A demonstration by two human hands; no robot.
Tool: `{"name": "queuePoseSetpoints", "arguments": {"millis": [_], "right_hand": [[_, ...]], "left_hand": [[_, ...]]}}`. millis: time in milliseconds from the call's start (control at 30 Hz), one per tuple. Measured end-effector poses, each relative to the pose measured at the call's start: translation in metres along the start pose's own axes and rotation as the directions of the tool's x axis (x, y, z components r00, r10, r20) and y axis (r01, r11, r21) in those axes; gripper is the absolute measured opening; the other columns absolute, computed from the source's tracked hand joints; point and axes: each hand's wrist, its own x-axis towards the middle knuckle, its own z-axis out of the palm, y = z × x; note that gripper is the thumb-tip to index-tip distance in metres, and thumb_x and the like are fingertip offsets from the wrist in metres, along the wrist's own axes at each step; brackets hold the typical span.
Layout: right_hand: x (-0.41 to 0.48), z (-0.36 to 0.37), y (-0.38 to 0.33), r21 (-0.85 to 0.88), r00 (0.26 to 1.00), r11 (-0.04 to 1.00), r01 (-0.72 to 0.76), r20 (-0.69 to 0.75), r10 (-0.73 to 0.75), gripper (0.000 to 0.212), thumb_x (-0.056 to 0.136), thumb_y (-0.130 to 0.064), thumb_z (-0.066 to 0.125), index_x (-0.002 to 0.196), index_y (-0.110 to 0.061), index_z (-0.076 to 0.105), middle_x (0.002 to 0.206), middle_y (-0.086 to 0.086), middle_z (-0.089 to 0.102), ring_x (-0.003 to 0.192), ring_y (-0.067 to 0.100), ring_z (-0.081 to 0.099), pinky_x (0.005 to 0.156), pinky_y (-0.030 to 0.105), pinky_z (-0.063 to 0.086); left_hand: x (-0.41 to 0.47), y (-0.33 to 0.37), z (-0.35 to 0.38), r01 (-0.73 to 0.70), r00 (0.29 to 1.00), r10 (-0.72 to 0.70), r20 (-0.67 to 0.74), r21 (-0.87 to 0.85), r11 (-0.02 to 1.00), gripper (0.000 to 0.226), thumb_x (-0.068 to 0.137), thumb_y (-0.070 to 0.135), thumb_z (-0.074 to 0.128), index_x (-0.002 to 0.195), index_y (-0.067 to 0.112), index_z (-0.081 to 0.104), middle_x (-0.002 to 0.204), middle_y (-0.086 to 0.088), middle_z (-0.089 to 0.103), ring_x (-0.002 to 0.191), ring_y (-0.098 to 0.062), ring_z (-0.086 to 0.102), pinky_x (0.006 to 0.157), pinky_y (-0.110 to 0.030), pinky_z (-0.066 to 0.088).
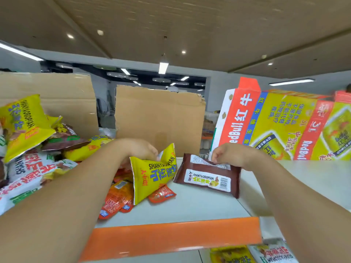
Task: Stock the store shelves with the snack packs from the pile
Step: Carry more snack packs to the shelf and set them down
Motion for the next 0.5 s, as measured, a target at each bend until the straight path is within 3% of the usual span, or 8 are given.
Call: {"name": "queuePoseSetpoints", "arguments": {"millis": [100,200,267,367,433,500], "right_hand": [[0.002,0.002,0.002,0.007,0.993,1.000,0.021,-0.114,-0.020,0.025,0.091,-0.008,0.055,0.072,-0.021,0.067,0.070,-0.003,0.058,0.062,0.013,0.044,0.054,0.023,0.033],[0.000,-0.005,-0.008,0.072,0.959,0.985,0.158,-0.250,-0.136,0.024,0.097,-0.006,0.054,0.079,-0.017,0.065,0.068,-0.003,0.055,0.048,0.008,0.036,0.041,0.016,0.027],[-0.001,-0.012,-0.013,0.099,0.937,0.965,0.244,-0.280,-0.208,0.020,0.100,-0.007,0.054,0.084,-0.013,0.064,0.066,-0.005,0.053,0.043,0.005,0.031,0.039,0.015,0.025],[0.001,-0.022,-0.017,0.083,0.943,0.958,0.275,-0.218,-0.252,0.018,0.100,-0.007,0.054,0.086,-0.011,0.063,0.066,-0.006,0.051,0.047,0.005,0.030,0.041,0.016,0.022],[0.007,-0.023,-0.017,0.036,0.960,0.966,0.255,-0.131,-0.249,0.015,0.099,-0.006,0.055,0.088,-0.007,0.065,0.070,-0.006,0.052,0.049,0.004,0.032,0.043,0.016,0.022],[0.015,-0.020,-0.016,0.006,0.966,0.971,0.240,-0.097,-0.238,0.016,0.098,-0.008,0.057,0.086,-0.012,0.067,0.070,-0.007,0.054,0.053,0.005,0.035,0.046,0.017,0.026]], "left_hand": [[0.003,-0.004,0.001,-0.033,0.997,0.020,-0.080,-0.165,0.986,0.027,0.100,0.018,0.063,0.073,0.016,0.057,0.058,-0.002,0.047,0.046,-0.012,0.041,0.045,-0.019,0.033],[-0.005,0.001,-0.010,-0.125,0.974,0.073,-0.216,-0.238,0.963,0.024,0.100,0.015,0.060,0.077,0.015,0.054,0.060,0.001,0.050,0.046,-0.009,0.046,0.047,-0.020,0.036],[-0.011,0.003,-0.020,-0.158,0.953,0.082,-0.292,-0.246,0.956,0.024,0.101,0.019,0.060,0.078,0.016,0.055,0.064,0.000,0.054,0.053,-0.012,0.049,0.053,-0.024,0.038],[-0.016,0.001,-0.024,-0.163,0.958,0.060,-0.279,-0.363,0.917,0.024,0.102,0.021,0.058,0.079,0.016,0.057,0.070,-0.002,0.060,0.060,-0.016,0.054,0.059,-0.027,0.041],[-0.015,-0.002,-0.019,-0.112,0.980,0.023,-0.196,-0.458,0.882,0.019,0.102,0.018,0.057,0.084,0.017,0.058,0.078,-0.006,0.061,0.062,-0.016,0.054,0.056,-0.025,0.041],[-0.012,-0.004,-0.014,0.014,0.983,-0.084,-0.161,-0.395,0.919,0.010,0.102,0.019,0.056,0.093,0.018,0.060,0.089,-0.006,0.065,0.063,-0.014,0.058,0.055,-0.021,0.043]]}}
